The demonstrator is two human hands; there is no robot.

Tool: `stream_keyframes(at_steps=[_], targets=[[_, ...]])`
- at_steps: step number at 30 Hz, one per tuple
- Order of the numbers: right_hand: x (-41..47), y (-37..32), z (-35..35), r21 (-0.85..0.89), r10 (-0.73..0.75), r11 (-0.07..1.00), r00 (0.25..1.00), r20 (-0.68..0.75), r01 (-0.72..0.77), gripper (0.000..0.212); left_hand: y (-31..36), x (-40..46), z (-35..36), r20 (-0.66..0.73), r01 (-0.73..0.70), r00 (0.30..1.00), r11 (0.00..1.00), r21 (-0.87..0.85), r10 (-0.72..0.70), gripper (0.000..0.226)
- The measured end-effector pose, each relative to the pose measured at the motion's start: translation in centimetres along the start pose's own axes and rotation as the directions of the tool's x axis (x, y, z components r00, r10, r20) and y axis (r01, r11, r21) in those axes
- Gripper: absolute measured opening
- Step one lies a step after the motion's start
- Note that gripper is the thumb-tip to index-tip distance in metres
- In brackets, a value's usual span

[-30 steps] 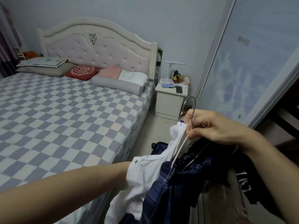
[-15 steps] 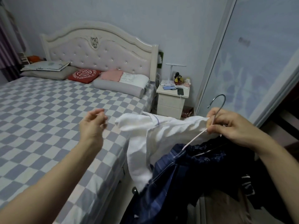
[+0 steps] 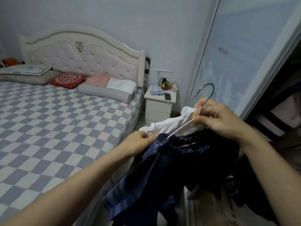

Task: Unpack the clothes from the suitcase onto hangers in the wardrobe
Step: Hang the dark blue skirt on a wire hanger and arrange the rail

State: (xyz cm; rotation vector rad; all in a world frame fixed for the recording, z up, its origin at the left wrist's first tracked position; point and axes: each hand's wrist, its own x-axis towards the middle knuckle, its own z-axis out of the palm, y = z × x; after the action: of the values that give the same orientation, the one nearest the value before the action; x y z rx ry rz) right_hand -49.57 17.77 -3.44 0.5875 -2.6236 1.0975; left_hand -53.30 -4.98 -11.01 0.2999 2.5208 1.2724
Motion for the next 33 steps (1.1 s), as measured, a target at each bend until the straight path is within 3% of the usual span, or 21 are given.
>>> stream_keyframes(at_steps=[2,5,8,11,13,16,19,21,24,27,31,33], targets=[[-0.5,0.1,-0.2,-0.032,-0.01,0.999,1.0,0.016,0.011,0.008,0.1,0.2,0.7,0.073,-0.022,0.997,0.997,-0.077,0.027,0.018],[-1.0,0.2,-0.2,-0.033,-0.01,0.999,1.0,0.018,0.011,0.007,-0.2,1.6,2.3,0.045,-0.035,0.998,0.936,-0.35,0.054,0.027],[-1.4,0.3,-0.3,-0.02,0.0,1.0,1.0,0.021,0.0,0.008,-0.6,2.5,3.3,-0.033,-0.053,0.999,0.902,-0.429,0.043,0.018],[-1.8,0.3,-0.6,0.025,0.029,0.999,0.999,0.035,-0.03,0.013,-1.1,2.9,3.1,-0.227,-0.141,0.973,0.901,-0.411,0.049,0.023],[-2.1,0.6,-0.8,0.019,0.075,0.997,0.995,0.062,-0.076,0.015,-0.5,2.8,1.5,-0.406,-0.264,0.906,0.908,-0.326,0.117,0.025],[-2.3,1.2,-0.3,0.019,0.153,0.987,0.98,0.13,-0.157,0.018,1.1,2.2,-2.3,-0.638,-0.455,0.68,0.89,0.017,0.36,0.029],[-2.2,1.5,0.2,-0.001,0.265,0.964,0.962,0.066,-0.266,0.02,1.0,2.2,-5.2,-0.627,-0.411,0.428,0.758,0.506,0.651,0.021],[-1.9,1.1,0.2,0.04,0.298,0.954,0.954,-0.04,-0.296,0.016,0.0,2.1,-6.5,-0.527,-0.294,0.335,0.618,0.73,0.781,0.018],[-1.3,0.0,0.2,0.077,0.29,0.957,0.94,-0.178,-0.281,0.02,-0.8,1.1,-7.2,-0.415,-0.203,0.278,0.475,0.856,0.866,0.019],[-0.6,-1.1,0.7,-0.025,0.26,0.96,0.924,-0.28,-0.278,0.024,-1.2,0.3,-7.1,-0.385,-0.133,0.217,0.418,0.899,0.897,0.021],[-0.2,-2.3,1.5,-0.191,0.202,0.937,0.901,-0.384,-0.292,0.03,-2.1,-1.2,-5.8,-0.365,-0.122,0.257,0.404,0.907,0.895,0.016],[-0.2,-2.6,2.0,-0.244,0.18,0.924,0.896,-0.407,-0.296,0.035,-1.9,-2.2,-5.6,-0.403,-0.131,0.286,0.452,0.882,0.869,0.01]])
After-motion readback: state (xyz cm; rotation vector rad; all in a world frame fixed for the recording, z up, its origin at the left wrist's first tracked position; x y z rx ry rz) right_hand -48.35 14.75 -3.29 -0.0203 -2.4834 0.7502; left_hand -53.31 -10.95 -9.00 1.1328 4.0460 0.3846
